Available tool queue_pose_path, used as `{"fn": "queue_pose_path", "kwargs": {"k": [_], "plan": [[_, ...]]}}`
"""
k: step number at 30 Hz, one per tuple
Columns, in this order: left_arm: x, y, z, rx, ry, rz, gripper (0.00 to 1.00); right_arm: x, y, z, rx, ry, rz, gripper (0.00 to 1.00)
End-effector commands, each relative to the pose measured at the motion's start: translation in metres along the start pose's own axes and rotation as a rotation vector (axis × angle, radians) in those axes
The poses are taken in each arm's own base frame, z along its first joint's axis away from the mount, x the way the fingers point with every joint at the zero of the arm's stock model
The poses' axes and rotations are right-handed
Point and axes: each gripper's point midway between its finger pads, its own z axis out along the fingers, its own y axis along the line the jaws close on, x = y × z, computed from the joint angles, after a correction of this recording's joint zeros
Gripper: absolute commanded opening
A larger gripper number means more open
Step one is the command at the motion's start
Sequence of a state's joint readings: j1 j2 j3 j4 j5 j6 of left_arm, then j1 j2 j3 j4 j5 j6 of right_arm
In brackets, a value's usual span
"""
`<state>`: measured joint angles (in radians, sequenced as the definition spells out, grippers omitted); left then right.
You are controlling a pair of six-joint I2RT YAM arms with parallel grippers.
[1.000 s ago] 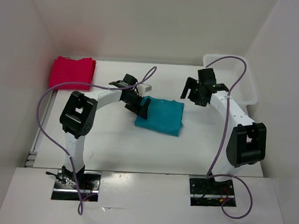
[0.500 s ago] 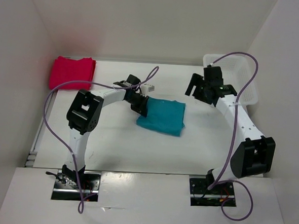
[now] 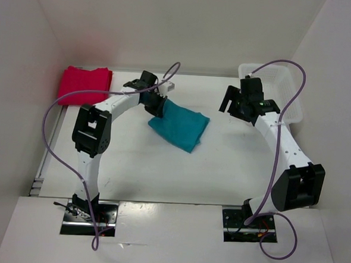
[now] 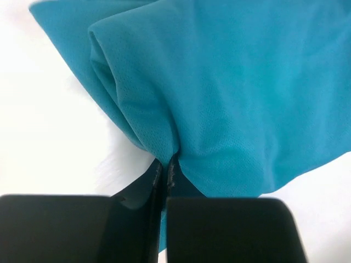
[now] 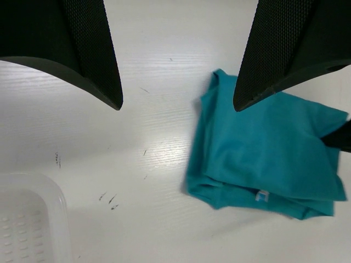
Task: Fold and stack the t-shirts
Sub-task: Put the neatly folded tshirt into the corner of the board with the left arm
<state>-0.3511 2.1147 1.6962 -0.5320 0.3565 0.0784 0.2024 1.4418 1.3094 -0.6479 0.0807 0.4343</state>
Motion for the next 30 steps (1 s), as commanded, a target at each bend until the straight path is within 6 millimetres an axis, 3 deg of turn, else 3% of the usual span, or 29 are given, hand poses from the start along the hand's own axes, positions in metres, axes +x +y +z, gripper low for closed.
{"fn": "queue_pose_path", "kwargs": {"k": [1, 4, 9, 13, 17, 20, 24, 25, 28, 30], "plan": [[-0.032, 0.031, -0.046, -0.157, -0.064, 0.100, 0.00, -0.026, 0.002, -0.019, -0.002, -0.088, -0.005, 0.86], [-0.033, 0.063, -0.061, -0.247, -0.043, 0.114, 0.00, -0.028, -0.001, -0.019, 0.004, -0.091, 0.001, 0.86], [-0.063, 0.114, -0.113, -0.503, -0.062, 0.185, 0.00, -0.028, -0.002, -0.019, 0.004, -0.091, -0.008, 0.86], [-0.068, 0.155, -0.143, -0.667, -0.055, 0.209, 0.00, -0.032, -0.005, -0.018, 0.015, -0.105, -0.001, 0.86], [-0.084, 0.180, -0.182, -0.768, -0.105, 0.185, 0.00, -0.036, -0.004, -0.020, 0.011, -0.114, 0.000, 0.86], [-0.091, 0.194, -0.199, -0.851, -0.113, 0.213, 0.00, -0.036, -0.004, -0.020, 0.011, -0.114, 0.000, 0.86], [-0.089, 0.221, -0.227, -0.913, -0.118, 0.190, 0.00, -0.032, -0.006, -0.018, 0.016, -0.105, -0.010, 0.86], [-0.091, 0.233, -0.248, -0.949, -0.144, 0.168, 0.00, -0.029, -0.009, -0.016, 0.028, -0.100, -0.011, 0.86], [-0.078, 0.251, -0.256, -0.954, -0.115, 0.166, 0.00, -0.029, -0.009, -0.016, 0.029, -0.100, -0.011, 0.86], [-0.073, 0.266, -0.277, -0.986, -0.120, 0.158, 0.00, -0.029, -0.009, -0.016, 0.029, -0.100, -0.011, 0.86]]}}
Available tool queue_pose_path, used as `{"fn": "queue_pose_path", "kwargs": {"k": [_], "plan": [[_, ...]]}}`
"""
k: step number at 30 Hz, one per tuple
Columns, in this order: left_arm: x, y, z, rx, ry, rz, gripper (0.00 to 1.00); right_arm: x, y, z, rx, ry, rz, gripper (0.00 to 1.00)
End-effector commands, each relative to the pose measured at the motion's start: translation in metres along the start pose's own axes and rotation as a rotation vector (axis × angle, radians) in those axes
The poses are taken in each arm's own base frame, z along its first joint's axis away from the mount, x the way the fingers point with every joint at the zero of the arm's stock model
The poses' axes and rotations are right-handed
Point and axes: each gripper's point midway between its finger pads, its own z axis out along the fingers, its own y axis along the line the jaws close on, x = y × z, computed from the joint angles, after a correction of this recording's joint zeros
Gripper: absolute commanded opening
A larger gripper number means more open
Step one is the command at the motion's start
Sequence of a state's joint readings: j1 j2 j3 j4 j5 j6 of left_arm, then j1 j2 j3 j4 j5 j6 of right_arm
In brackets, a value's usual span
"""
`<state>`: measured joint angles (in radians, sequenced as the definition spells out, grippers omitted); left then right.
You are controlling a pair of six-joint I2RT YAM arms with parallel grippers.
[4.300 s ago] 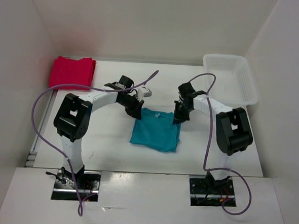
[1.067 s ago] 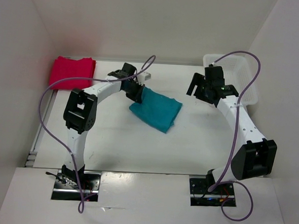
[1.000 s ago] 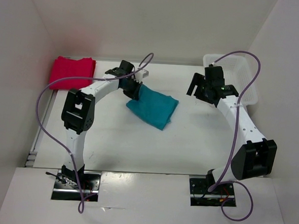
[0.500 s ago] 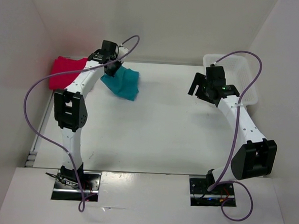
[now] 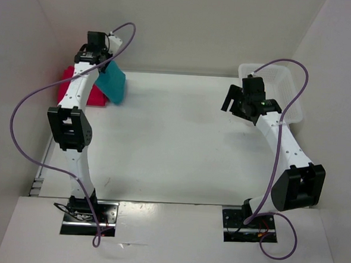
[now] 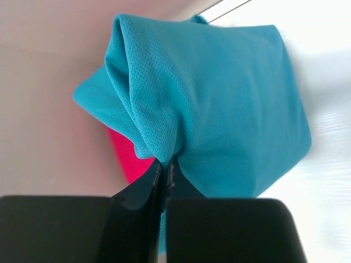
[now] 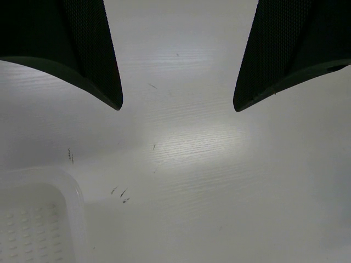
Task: Fold and stack the t-shirts
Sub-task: Put the neatly folded tshirt into the corner of the board with the left arm
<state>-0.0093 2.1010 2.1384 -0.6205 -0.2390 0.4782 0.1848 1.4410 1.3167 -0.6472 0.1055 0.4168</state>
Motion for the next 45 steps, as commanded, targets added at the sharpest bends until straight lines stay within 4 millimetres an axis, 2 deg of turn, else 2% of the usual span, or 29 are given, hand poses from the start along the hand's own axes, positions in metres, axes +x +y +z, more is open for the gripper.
{"fn": "queue_pose_path", "kwargs": {"k": [1, 2, 5, 6, 7, 8, 12, 13, 15, 16, 17, 18, 19, 21, 24, 26, 28, 31, 32, 34, 35, 37, 39, 40, 41, 42, 43, 44, 45], "plan": [[0.001, 0.053, -0.010, -0.094, -0.019, 0.009, 0.00, -0.019, -0.001, -0.015, 0.003, -0.068, -0.006, 0.86], [0.006, 0.073, -0.013, -0.119, -0.025, 0.000, 0.00, -0.019, -0.001, -0.015, 0.003, -0.068, -0.006, 0.86], [0.042, 0.093, 0.002, -0.087, 0.039, -0.023, 0.00, -0.019, -0.002, -0.015, 0.003, -0.068, -0.015, 0.86], [0.042, 0.103, 0.002, -0.088, 0.032, -0.025, 0.00, -0.019, -0.002, -0.015, 0.003, -0.068, -0.015, 0.86], [0.061, 0.097, 0.016, -0.050, 0.084, -0.029, 0.00, -0.018, -0.002, -0.012, 0.007, -0.060, -0.016, 0.86], [0.074, 0.106, 0.022, -0.051, 0.103, -0.045, 0.00, -0.021, -0.001, -0.014, 0.003, -0.068, -0.015, 0.86], [0.109, 0.107, 0.051, -0.027, 0.170, -0.069, 0.00, -0.026, 0.004, -0.011, -0.007, -0.067, -0.015, 0.86], [0.105, 0.110, 0.050, -0.036, 0.160, -0.069, 0.00, -0.024, 0.003, -0.011, -0.003, -0.059, -0.016, 0.86], [0.121, 0.113, 0.061, -0.028, 0.180, -0.084, 0.00, -0.026, 0.004, -0.010, -0.004, -0.060, -0.016, 0.86], [0.124, 0.110, 0.065, -0.023, 0.187, -0.084, 0.05, -0.025, 0.005, -0.010, -0.013, -0.056, -0.025, 0.86], [0.123, 0.114, 0.063, -0.038, 0.188, -0.083, 0.16, -0.028, 0.007, -0.012, -0.017, -0.064, -0.025, 0.86], [0.129, 0.112, 0.068, -0.038, 0.206, -0.082, 0.36, -0.028, 0.008, -0.012, -0.027, -0.059, -0.025, 0.86], [0.135, 0.109, 0.073, -0.038, 0.222, -0.090, 0.65, -0.028, 0.008, -0.012, -0.027, -0.059, -0.025, 0.86], [0.131, 0.118, 0.071, -0.087, 0.216, -0.121, 0.77, -0.027, 0.010, -0.011, -0.031, -0.047, -0.026, 0.86], [0.128, 0.137, 0.064, -0.141, 0.196, -0.170, 0.83, -0.030, 0.013, -0.013, -0.044, -0.053, -0.025, 0.86], [0.119, 0.155, 0.047, -0.215, 0.190, -0.191, 0.86, -0.032, 0.013, -0.016, -0.048, -0.061, -0.025, 0.86], [0.113, 0.182, 0.022, -0.324, 0.180, -0.214, 0.96, -0.036, 0.015, -0.018, -0.052, -0.071, -0.024, 0.86], [0.115, 0.194, 0.000, -0.390, 0.206, -0.218, 0.99, -0.036, 0.013, -0.021, -0.044, -0.075, -0.023, 0.87], [0.118, 0.200, -0.014, -0.400, 0.211, -0.241, 0.99, -0.036, 0.013, -0.021, -0.044, -0.075, -0.023, 0.87], [0.127, 0.198, -0.024, -0.353, 0.203, -0.287, 1.00, -0.039, 0.014, -0.028, -0.052, -0.092, -0.021, 0.88], [0.114, 0.195, -0.040, -0.306, 0.134, -0.321, 1.00, -0.039, 0.013, -0.028, -0.051, -0.092, -0.030, 0.88], [0.110, 0.176, -0.062, -0.206, 0.094, -0.335, 1.00, -0.041, 0.012, -0.030, -0.043, -0.096, -0.030, 0.89], [0.098, 0.144, -0.075, -0.020, 0.006, -0.336, 1.00, -0.041, 0.010, -0.034, -0.029, -0.089, -0.040, 0.93], [0.091, 0.142, -0.101, 0.004, -0.045, -0.341, 1.00, -0.040, 0.006, -0.034, -0.012, -0.084, -0.041, 0.99], [0.102, 0.116, -0.102, 0.120, -0.051, -0.365, 1.00, -0.041, 0.005, -0.036, -0.002, -0.085, -0.050, 0.99], [0.106, 0.106, -0.110, 0.168, -0.062, -0.380, 1.00, -0.039, 0.003, -0.036, 0.002, -0.076, -0.051, 1.00], [0.104, 0.102, -0.134, 0.186, -0.100, -0.379, 1.00, -0.038, -0.001, -0.043, 0.015, -0.084, -0.050, 1.00], [0.115, 0.100, -0.142, 0.200, -0.101, -0.405, 1.00, -0.037, -0.007, -0.044, 0.030, -0.090, -0.044, 1.00], [0.134, 0.079, -0.140, 0.256, -0.073, -0.412, 1.00, -0.028, -0.012, -0.043, 0.037, -0.075, -0.059, 1.00]]}}
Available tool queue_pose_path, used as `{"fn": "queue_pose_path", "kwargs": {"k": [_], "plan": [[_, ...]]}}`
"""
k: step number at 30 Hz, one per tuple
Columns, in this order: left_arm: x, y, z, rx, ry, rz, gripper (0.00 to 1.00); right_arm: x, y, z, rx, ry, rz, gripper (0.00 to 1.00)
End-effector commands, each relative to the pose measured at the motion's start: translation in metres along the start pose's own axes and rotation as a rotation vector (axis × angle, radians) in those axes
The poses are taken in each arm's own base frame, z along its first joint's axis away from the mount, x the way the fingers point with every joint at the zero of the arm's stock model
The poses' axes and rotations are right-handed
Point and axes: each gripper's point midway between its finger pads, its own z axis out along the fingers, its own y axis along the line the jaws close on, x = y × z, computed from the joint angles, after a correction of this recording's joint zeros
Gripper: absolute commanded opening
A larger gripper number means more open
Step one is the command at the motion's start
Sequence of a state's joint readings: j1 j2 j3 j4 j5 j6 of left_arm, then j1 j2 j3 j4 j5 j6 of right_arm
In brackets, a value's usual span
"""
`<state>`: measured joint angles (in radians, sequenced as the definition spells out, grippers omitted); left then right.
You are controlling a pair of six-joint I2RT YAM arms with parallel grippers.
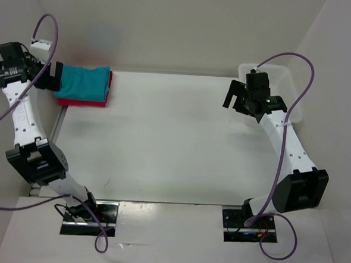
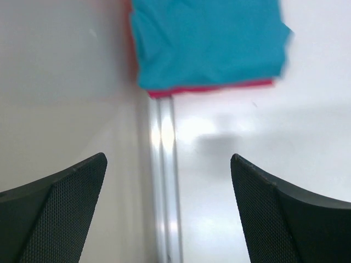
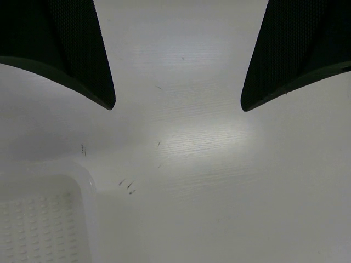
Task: Fold and stack the t-shirts
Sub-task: Put the neatly folded tshirt into the corner of the board with the left arm
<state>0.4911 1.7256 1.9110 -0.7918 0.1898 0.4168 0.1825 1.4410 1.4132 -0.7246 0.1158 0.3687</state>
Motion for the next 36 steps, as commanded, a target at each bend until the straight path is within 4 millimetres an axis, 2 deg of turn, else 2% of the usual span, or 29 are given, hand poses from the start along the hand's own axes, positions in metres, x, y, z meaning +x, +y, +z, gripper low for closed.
{"fn": "queue_pose_path", "kwargs": {"k": [1, 3, 5, 7, 9, 10, 12, 14, 15, 16, 17, 18, 19, 20, 21, 22, 23, 24, 25, 27, 28, 29, 31, 32, 34, 35, 36], "plan": [[0.022, -0.043, -0.032, 0.206, -0.057, -0.036, 1.00, -0.010, -0.015, -0.032, 0.026, -0.076, -0.012, 1.00], [0.039, -0.042, -0.041, 0.194, -0.038, -0.051, 1.00, 0.003, -0.021, -0.032, 0.035, -0.054, -0.038, 1.00], [0.055, -0.050, -0.051, 0.208, -0.012, -0.060, 1.00, 0.009, -0.024, -0.031, 0.039, -0.044, -0.049, 1.00], [0.057, -0.057, -0.063, 0.225, -0.032, -0.067, 1.00, 0.013, -0.026, -0.029, 0.044, -0.032, -0.073, 1.00], [0.074, -0.064, -0.067, 0.244, -0.019, -0.109, 1.00, 0.019, -0.026, -0.025, 0.036, -0.010, -0.076, 1.00], [0.071, -0.068, -0.074, 0.239, -0.049, -0.114, 1.00, 0.020, -0.024, -0.025, 0.024, -0.006, -0.076, 1.00], [0.086, -0.079, -0.075, 0.243, -0.042, -0.135, 1.00, 0.017, -0.020, -0.023, 0.011, -0.010, -0.075, 1.00], [0.088, -0.075, -0.067, 0.214, -0.046, -0.158, 1.00, 0.015, -0.019, -0.022, 0.012, -0.009, -0.075, 1.00], [0.086, -0.070, -0.059, 0.210, -0.053, -0.167, 1.00, 0.015, -0.021, -0.022, 0.020, -0.012, -0.075, 1.00], [0.074, -0.061, -0.056, 0.189, -0.068, -0.187, 1.00, 0.016, -0.017, -0.022, 0.012, -0.010, -0.083, 1.00], [0.065, -0.055, -0.049, 0.193, -0.078, -0.198, 1.00, 0.016, -0.016, -0.022, 0.011, -0.010, -0.083, 1.00], [0.067, -0.050, -0.024, 0.233, -0.042, -0.239, 1.00, 0.016, -0.011, -0.022, -0.001, -0.018, -0.090, 1.00], [0.056, -0.052, -0.015, 0.290, -0.056, -0.268, 0.98, 0.026, -0.015, -0.017, 0.009, 0.008, -0.094, 1.00], [0.023, -0.037, -0.017, 0.291, -0.116, -0.273, 0.96, 0.026, -0.017, -0.015, 0.018, 0.003, -0.093, 1.00], [0.027, -0.038, 0.016, 0.342, -0.072, -0.311, 0.90, 0.027, -0.019, -0.013, 0.027, -0.001, -0.094, 1.00], [0.019, -0.039, 0.027, 0.358, -0.069, -0.313, 0.88, 0.030, -0.020, -0.012, 0.030, 0.008, -0.095, 1.00], [0.015, -0.033, 0.039, 0.332, -0.058, -0.302, 0.87, 0.030, -0.020, -0.012, 0.030, 0.008, -0.095, 1.00], [0.009, -0.024, 0.060, 0.308, -0.047, -0.289, 0.87, 0.035, -0.021, -0.004, 0.040, 0.033, -0.098, 1.00], [0.002, -0.031, 0.072, 0.296, -0.038, -0.245, 0.87, 0.034, -0.019, -0.002, 0.032, 0.038, -0.099, 1.00], [0.005, -0.025, 0.098, 0.217, 0.005, -0.156, 0.88, 0.039, -0.020, 0.007, 0.042, 0.065, -0.102, 1.00], [-0.009, -0.023, 0.102, 0.189, -0.017, -0.131, 0.90, 0.041, -0.020, 0.009, 0.045, 0.074, -0.103, 1.00], [-0.009, -0.028, 0.121, 0.171, 0.001, -0.104, 0.94, 0.042, -0.019, 0.009, 0.037, 0.077, -0.112, 1.00], [-0.019, -0.026, 0.137, 0.144, -0.006, -0.084, 0.94, 0.050, -0.019, 0.019, 0.037, 0.114, -0.116, 1.00], [-0.030, -0.026, 0.153, 0.124, -0.023, -0.065, 0.94, 0.052, -0.020, 0.022, 0.041, 0.123, -0.117, 1.00], [-0.031, -0.011, 0.168, 0.038, -0.009, -0.041, 0.95, 0.060, -0.021, 0.027, 0.041, 0.150, -0.119, 1.00], [-0.040, -0.010, 0.180, 0.019, -0.031, -0.030, 0.95, 0.066, -0.023, 0.031, 0.049, 0.170, -0.122, 1.00], [-0.046, -0.007, 0.184, 0.011, -0.049, -0.027, 0.95, 0.065, -0.020, 0.032, 0.037, 0.165, -0.120, 1.00]]}}
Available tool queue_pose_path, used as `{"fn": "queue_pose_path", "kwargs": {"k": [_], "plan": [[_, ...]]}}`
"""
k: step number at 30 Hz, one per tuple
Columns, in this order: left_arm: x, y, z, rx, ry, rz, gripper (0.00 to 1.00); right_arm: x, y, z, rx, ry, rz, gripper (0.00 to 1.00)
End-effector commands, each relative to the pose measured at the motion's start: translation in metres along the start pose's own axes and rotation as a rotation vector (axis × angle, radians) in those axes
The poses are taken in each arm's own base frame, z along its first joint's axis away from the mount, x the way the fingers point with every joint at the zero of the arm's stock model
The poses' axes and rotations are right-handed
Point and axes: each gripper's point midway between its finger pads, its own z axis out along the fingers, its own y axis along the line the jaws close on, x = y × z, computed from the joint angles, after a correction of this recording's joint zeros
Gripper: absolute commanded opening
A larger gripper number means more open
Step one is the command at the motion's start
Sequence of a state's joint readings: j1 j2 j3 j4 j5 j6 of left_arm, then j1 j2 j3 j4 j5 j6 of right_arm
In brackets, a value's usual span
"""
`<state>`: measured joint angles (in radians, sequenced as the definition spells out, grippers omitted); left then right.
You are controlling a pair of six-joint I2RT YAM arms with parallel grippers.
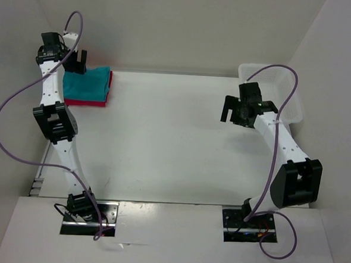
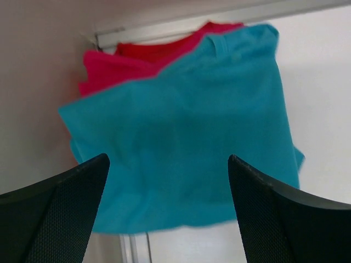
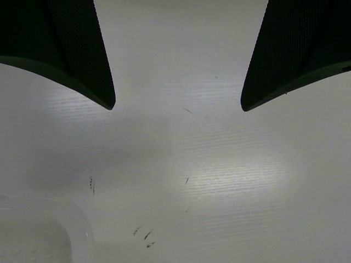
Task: Fold and stack the t-shirts
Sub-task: Put the neatly folded tshirt into the corner of the board with the left arm
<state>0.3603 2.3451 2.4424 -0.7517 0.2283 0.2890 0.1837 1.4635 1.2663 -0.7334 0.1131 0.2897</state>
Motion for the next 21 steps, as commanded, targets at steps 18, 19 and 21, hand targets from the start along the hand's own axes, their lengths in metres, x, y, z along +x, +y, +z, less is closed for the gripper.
{"fn": "queue_pose_path", "kwargs": {"k": [18, 19, 21], "plan": [[0.013, 0.120, 0.040, -0.375, -0.061, -0.085, 0.95, 0.018, 0.074, 0.010, 0.004, 0.106, -0.093, 1.00], [0.012, 0.127, 0.041, -0.410, -0.068, -0.085, 0.95, 0.019, 0.078, 0.010, 0.019, 0.103, -0.115, 1.00], [0.017, 0.135, 0.041, -0.487, -0.039, -0.055, 0.96, 0.020, 0.083, 0.012, 0.037, 0.114, -0.141, 1.00]]}}
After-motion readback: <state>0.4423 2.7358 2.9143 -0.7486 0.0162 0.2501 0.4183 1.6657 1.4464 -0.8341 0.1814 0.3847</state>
